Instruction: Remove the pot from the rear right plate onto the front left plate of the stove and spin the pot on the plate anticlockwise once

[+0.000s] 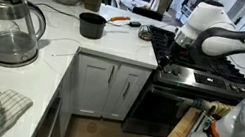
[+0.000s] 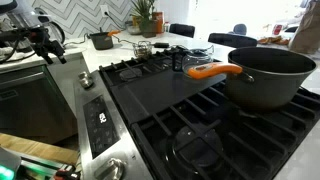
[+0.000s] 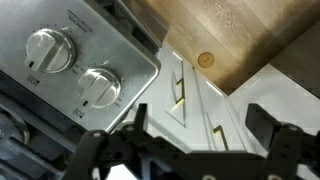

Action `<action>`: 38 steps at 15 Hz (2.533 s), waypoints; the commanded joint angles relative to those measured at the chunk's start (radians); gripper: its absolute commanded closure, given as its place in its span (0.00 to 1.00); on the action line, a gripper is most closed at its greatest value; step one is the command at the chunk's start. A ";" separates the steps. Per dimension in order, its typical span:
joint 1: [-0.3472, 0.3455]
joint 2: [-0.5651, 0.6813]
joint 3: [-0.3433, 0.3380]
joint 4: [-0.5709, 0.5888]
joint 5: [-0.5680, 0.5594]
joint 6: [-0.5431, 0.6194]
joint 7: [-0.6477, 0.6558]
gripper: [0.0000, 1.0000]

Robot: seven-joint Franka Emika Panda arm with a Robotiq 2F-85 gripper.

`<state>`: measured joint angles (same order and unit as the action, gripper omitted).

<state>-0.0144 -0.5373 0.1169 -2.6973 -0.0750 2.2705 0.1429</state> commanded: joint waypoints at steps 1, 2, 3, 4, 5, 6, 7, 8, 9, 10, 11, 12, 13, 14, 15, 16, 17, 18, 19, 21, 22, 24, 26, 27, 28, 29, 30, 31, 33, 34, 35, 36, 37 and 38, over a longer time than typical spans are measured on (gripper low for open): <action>0.009 0.000 -0.009 0.001 -0.005 -0.003 0.004 0.00; 0.009 0.001 -0.009 0.000 -0.005 -0.003 0.004 0.00; 0.009 0.001 -0.009 0.000 -0.005 -0.003 0.004 0.00; 0.009 0.001 -0.009 0.000 -0.005 -0.003 0.004 0.00; 0.009 0.001 -0.009 0.000 -0.005 -0.003 0.004 0.00; 0.009 0.001 -0.009 0.000 -0.005 -0.003 0.004 0.00; 0.009 0.001 -0.009 0.000 -0.005 -0.003 0.004 0.00; 0.009 0.001 -0.009 0.000 -0.005 -0.003 0.004 0.00; 0.009 0.001 -0.009 0.000 -0.005 -0.003 0.004 0.00; 0.009 0.001 -0.009 0.000 -0.005 -0.003 0.004 0.00; 0.009 0.001 -0.009 0.000 -0.005 -0.003 0.004 0.00; 0.009 0.001 -0.009 0.000 -0.005 -0.003 0.004 0.00; 0.009 0.001 -0.009 0.000 -0.005 -0.003 0.004 0.00; 0.009 0.001 -0.009 0.000 -0.005 -0.003 0.004 0.00; 0.009 0.001 -0.009 0.000 -0.005 -0.003 0.004 0.00; 0.009 0.001 -0.009 0.000 -0.005 -0.003 0.004 0.00; 0.009 0.001 -0.009 0.000 -0.005 -0.003 0.004 0.00; -0.009 -0.003 -0.011 0.001 -0.010 0.015 0.029 0.00; -0.033 -0.015 -0.025 0.004 -0.016 0.019 0.044 0.00; -0.090 -0.040 -0.038 0.004 -0.045 0.052 0.098 0.00; -0.116 -0.042 -0.053 0.010 -0.048 0.063 0.111 0.00; -0.183 -0.051 -0.076 0.023 -0.080 0.096 0.138 0.00; -0.251 -0.051 -0.094 0.038 -0.114 0.148 0.165 0.00; -0.289 -0.050 -0.099 0.047 -0.138 0.178 0.180 0.00; -0.325 -0.046 -0.097 0.054 -0.160 0.206 0.204 0.00; -0.365 -0.050 -0.093 0.059 -0.191 0.229 0.228 0.00; -0.412 -0.051 -0.086 0.065 -0.226 0.253 0.259 0.00; -0.452 -0.054 -0.083 0.068 -0.256 0.271 0.286 0.00; -0.529 -0.053 -0.087 0.074 -0.307 0.300 0.344 0.00; -0.568 -0.050 -0.092 0.079 -0.329 0.312 0.370 0.00; -0.609 -0.047 -0.091 0.083 -0.354 0.327 0.399 0.00; -0.641 -0.043 -0.096 0.090 -0.367 0.336 0.409 0.00; -0.676 -0.037 -0.097 0.098 -0.381 0.350 0.416 0.00; -0.705 -0.030 -0.100 0.109 -0.387 0.356 0.413 0.00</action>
<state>-0.6351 -0.5841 0.0163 -2.6071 -0.4119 2.5914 0.5126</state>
